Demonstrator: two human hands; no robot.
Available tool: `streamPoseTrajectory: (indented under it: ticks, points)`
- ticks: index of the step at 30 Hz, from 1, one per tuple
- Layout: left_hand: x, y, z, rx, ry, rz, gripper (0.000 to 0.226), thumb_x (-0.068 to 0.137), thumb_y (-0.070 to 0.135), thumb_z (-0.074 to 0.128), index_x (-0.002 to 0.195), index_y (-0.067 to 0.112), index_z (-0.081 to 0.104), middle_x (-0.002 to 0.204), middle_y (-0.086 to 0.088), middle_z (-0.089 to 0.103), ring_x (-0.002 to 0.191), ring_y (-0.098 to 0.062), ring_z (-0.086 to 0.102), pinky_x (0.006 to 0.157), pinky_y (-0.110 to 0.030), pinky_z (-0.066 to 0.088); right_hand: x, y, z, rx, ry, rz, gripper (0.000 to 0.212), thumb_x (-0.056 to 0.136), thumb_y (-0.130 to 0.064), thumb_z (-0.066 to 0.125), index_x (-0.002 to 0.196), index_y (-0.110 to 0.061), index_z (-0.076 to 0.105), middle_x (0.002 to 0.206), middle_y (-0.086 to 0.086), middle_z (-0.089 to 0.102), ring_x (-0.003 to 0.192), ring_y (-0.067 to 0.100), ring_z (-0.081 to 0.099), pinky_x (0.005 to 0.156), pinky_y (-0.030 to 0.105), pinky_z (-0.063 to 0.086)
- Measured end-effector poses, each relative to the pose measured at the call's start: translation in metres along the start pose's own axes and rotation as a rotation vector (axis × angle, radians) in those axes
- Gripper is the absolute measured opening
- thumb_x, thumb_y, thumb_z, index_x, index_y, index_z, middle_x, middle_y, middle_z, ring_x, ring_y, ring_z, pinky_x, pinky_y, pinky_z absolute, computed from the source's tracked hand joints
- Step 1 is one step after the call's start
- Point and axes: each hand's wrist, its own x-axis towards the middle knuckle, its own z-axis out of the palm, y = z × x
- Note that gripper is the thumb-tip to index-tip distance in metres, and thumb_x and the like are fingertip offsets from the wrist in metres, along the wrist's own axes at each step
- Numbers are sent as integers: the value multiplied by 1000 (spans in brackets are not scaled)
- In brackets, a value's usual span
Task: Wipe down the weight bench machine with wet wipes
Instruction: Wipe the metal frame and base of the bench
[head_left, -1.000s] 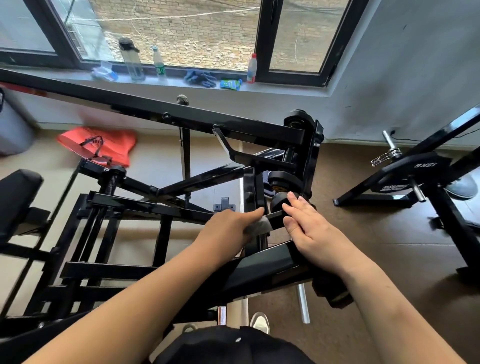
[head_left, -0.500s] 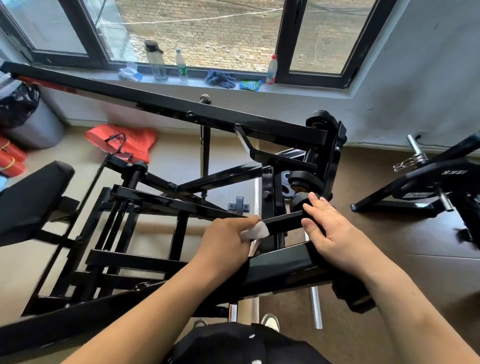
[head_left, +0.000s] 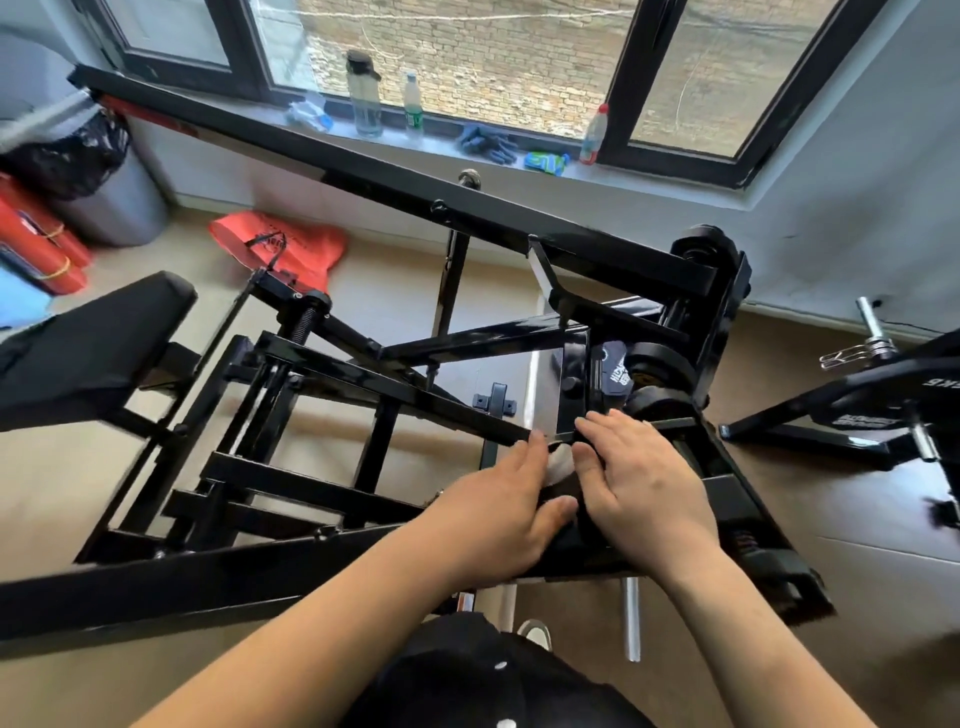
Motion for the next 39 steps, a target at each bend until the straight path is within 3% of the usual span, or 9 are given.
streamPoseTrajectory:
  ticks: [6, 13, 15, 18, 20, 25, 31, 36, 39]
  points:
    - [-43, -4, 7, 254, -7, 46, 79, 106, 59, 22, 163, 11, -3, 172, -12, -5, 157, -25, 13, 125, -37, 21, -2, -7, -5, -32, 62, 12, 56, 100, -53, 37, 130, -21, 71, 134, -4, 69, 133, 17, 56, 118, 38, 38]
    - [-4, 6, 5, 137, -4, 43, 83, 104, 64, 23, 163, 15, -8, 170, -10, -19, 159, -20, 0, 127, -37, 19, 0, -8, -4, 43, 70, 19, 56, 102, -52, 32, 131, -21, 70, 135, -5, 68, 134, 16, 54, 119, 34, 32]
    - [-25, 0, 15, 182, 24, 20, 78, 106, 60, 21, 164, 12, 2, 172, -12, -7, 157, -21, 14, 124, -36, 27, -3, -5, -5, 96, 70, 27, 56, 104, -53, 30, 132, -23, 69, 138, -6, 66, 138, 13, 51, 122, 33, 30]
    - [-57, -18, 29, 290, 287, 76, 64, 107, 51, 29, 152, 9, 46, 156, -14, 48, 134, -25, 57, 108, -36, 50, -5, -5, -7, 193, 77, 14, 54, 103, -54, 36, 128, -23, 72, 139, -5, 65, 142, 14, 48, 125, 38, 28]
    - [-60, -25, 37, 243, 382, 73, 55, 106, 47, 35, 145, 13, 56, 145, -5, 61, 126, -22, 62, 105, -39, 52, -5, -13, -9, 338, 86, -51, 46, 104, -47, 43, 123, -20, 74, 136, -2, 67, 140, 14, 50, 124, 43, 31]
    - [-54, -4, 42, 254, 414, -92, 50, 107, 48, 26, 147, 25, 45, 130, 5, 61, 106, -25, 60, 94, -46, 45, -7, -51, -6, 606, -44, -222, 28, 103, -28, 58, 125, -20, 72, 129, -10, 67, 129, 5, 57, 113, 32, 44]
    - [-113, -54, 30, 184, 399, -293, 51, 107, 55, 23, 142, 31, 50, 128, 11, 60, 121, -15, 51, 111, -38, 36, -16, -72, 9, 522, -158, -399, 22, 99, -24, 67, 119, -24, 75, 120, -15, 69, 119, 0, 57, 111, 50, 46]
    - [-152, -107, 12, 180, 423, -565, 50, 103, 61, 13, 109, 32, 54, 101, 15, 53, 112, -14, 54, 119, -42, 30, -22, -107, 14, 525, -171, -406, 22, 99, -27, 65, 118, -24, 76, 114, -25, 65, 118, 5, 61, 106, 29, 48]
    - [-155, -92, 30, 137, 442, -362, 65, 101, 66, 9, 135, 32, 53, 137, 10, 57, 134, -14, 46, 122, -42, 27, -23, -142, 23, 493, -179, -377, 24, 100, -32, 63, 121, -27, 74, 120, -20, 69, 117, 2, 61, 103, 29, 49]
